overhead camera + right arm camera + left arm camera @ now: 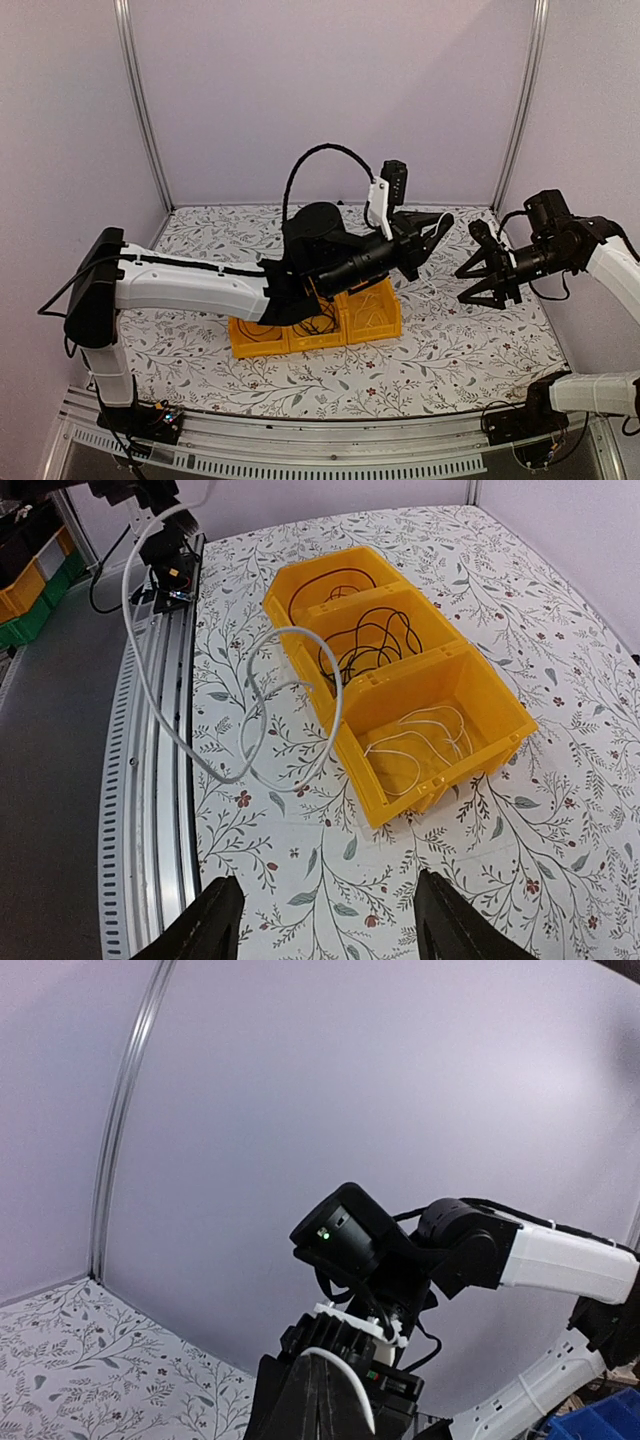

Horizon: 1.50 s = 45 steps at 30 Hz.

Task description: Untangle the cables

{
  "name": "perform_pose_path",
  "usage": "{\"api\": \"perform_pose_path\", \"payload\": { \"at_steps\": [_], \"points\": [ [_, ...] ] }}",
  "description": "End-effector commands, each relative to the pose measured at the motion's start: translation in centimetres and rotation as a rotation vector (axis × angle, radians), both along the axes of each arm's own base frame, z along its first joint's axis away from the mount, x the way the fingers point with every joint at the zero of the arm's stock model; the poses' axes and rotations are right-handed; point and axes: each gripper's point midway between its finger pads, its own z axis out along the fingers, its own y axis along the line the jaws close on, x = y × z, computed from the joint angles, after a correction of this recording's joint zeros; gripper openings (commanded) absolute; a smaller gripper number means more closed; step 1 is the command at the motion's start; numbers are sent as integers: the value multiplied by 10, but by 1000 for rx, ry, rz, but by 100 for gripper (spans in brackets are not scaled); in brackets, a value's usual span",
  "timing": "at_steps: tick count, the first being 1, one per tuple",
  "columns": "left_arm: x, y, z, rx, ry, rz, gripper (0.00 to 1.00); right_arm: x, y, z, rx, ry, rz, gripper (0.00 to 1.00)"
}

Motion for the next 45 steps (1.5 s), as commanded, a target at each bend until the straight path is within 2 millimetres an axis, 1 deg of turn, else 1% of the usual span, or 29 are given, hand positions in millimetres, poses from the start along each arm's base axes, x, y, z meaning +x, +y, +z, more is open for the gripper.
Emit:
{"api": "perform_pose_path", "payload": {
  "at_steps": [1,6,11,20,24,33,37,43,45],
  "points": [
    [-2,9,44,-73,-35,-48,0,10,10,12,66,11,4,60],
    [-10,4,49,-64,-71,-103,0,14,22,30,169,144,28,56],
    [-13,-1,50,-57,-81,-131,0,15,30,35,245,258,64,56],
    [-16,-3,48,-51,-85,-145,0,12,34,32,295,369,89,56],
    [-15,-5,47,-49,-89,-147,0,14,36,30,307,416,93,56],
    [-15,-18,40,-23,-104,-166,0,12,40,32,358,525,132,55],
    [-12,-26,34,-6,-107,-169,0,8,40,37,386,559,151,52],
    [-3,-31,25,11,-103,-157,0,4,39,38,401,556,171,43],
    [0,-32,22,16,-101,-154,0,3,39,39,405,559,172,43]
  ]
}}
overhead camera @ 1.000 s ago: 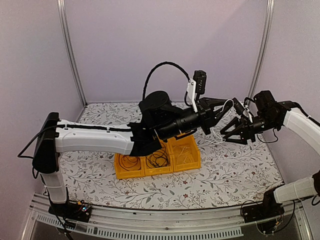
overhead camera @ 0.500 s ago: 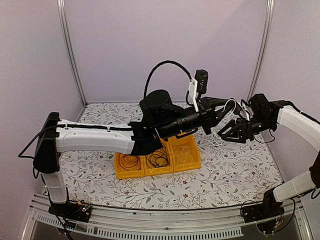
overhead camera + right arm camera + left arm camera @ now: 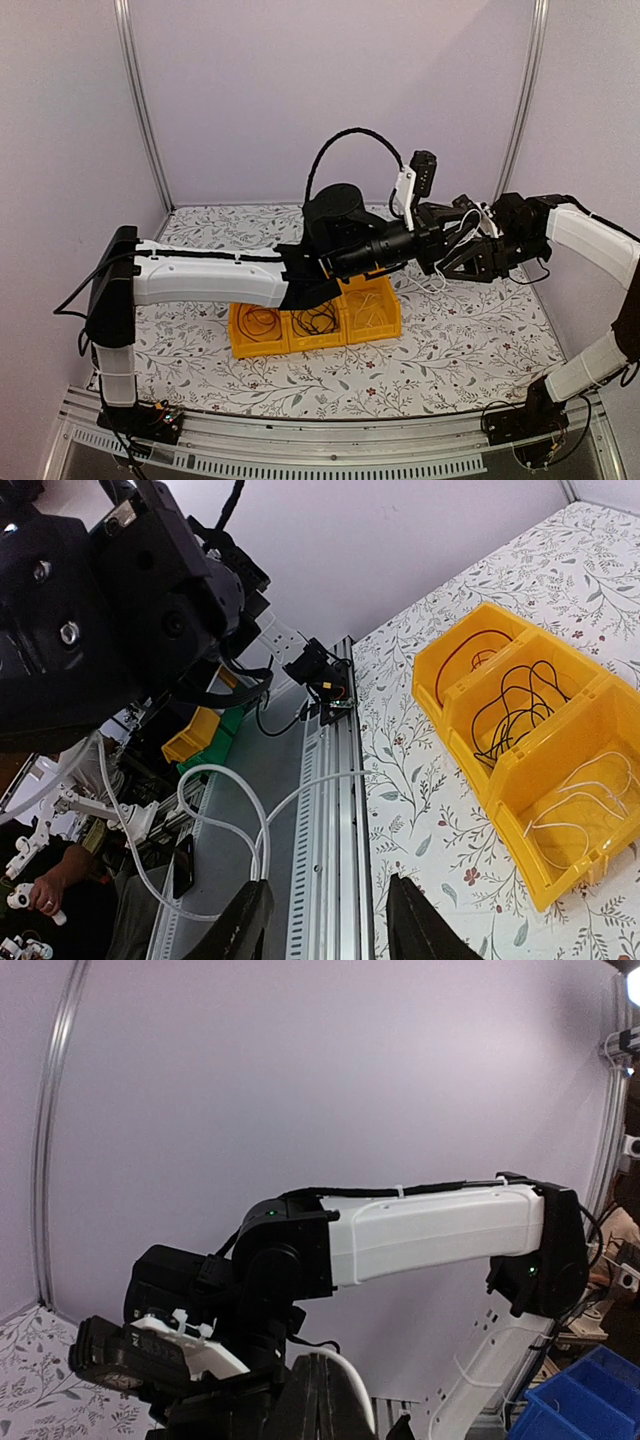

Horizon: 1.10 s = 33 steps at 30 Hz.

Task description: Untangle the cables

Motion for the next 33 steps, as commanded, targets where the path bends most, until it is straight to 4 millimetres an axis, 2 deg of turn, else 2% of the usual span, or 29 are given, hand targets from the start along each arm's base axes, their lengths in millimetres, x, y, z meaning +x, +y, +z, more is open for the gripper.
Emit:
{"api": "perform_pose_path", "payload": {
  "at_steps": [1,5,10,12,14,16,24,28,33],
  "points": [
    [14,-1,0,5,-17,17,0,-8,1,15,71,-18,28,45],
    [18,-1,-6,18,-17,27,0,-10,1,14,71,-4,32,50],
    [23,0,-10,29,-20,45,0,-10,1,12,73,1,35,50],
    [25,1,-11,36,-25,53,0,-12,1,15,82,5,39,54],
    [29,1,-17,48,-23,63,0,-13,1,16,86,2,40,63],
    [33,2,-22,57,-18,72,0,-14,1,17,92,0,39,65],
    [47,1,-45,94,-8,93,0,-18,0,22,103,-13,39,57],
    [53,4,-56,107,9,103,0,-13,0,25,107,-36,31,51],
    [58,4,-63,119,7,117,0,-12,0,27,111,-6,26,51]
  ]
}}
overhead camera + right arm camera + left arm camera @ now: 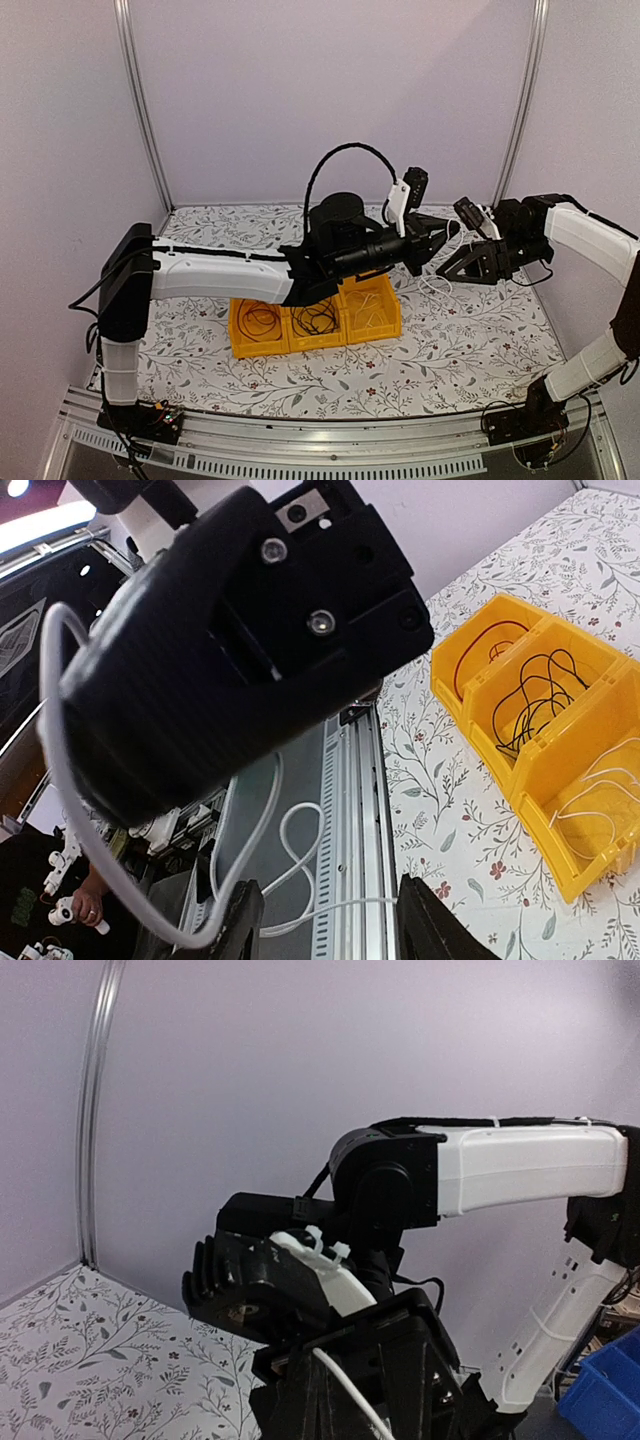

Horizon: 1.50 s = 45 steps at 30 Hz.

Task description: Untangle the cables

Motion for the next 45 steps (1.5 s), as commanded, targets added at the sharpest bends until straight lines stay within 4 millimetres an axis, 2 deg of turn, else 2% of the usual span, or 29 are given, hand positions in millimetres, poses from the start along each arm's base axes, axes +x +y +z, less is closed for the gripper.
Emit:
{"api": "perform_pose_path", "payload": {
  "at_steps": [1,8,14,16,19,21,22,24,27,29,34,38,41,45],
  "points": [
    [14,2,-12,16,-9,37,0,-2,1,26,101,-67,6,54],
    [23,6,-14,14,-13,63,0,-1,1,19,90,-75,9,56],
    [23,8,-4,-14,-17,67,0,0,1,13,69,-102,2,55],
    [23,10,-4,-18,-6,66,0,4,1,7,31,-131,-9,52],
    [16,18,-5,-12,26,54,0,18,-2,-11,-99,-191,-55,43],
    [12,25,-19,26,61,55,8,27,-9,-30,-226,-252,-89,37],
    [10,31,-34,64,87,64,14,31,-14,-42,-291,-293,-102,36],
    [4,46,-46,114,122,88,26,35,-26,-65,-417,-361,-121,36],
    [-10,65,-76,230,146,120,35,29,-42,-96,-544,-487,-96,39],
    [-19,75,-96,313,160,136,39,22,-48,-104,-588,-581,-82,39],
    [-35,88,-149,490,234,157,44,1,-47,-132,-679,-734,23,40],
    [-43,89,-175,504,339,155,44,-14,-32,-156,-743,-819,140,39],
    [-48,86,-187,503,378,146,45,-11,-30,-172,-803,-855,152,39],
    [-54,81,-198,513,397,139,45,7,-33,-188,-891,-832,119,37]
  ]
}}
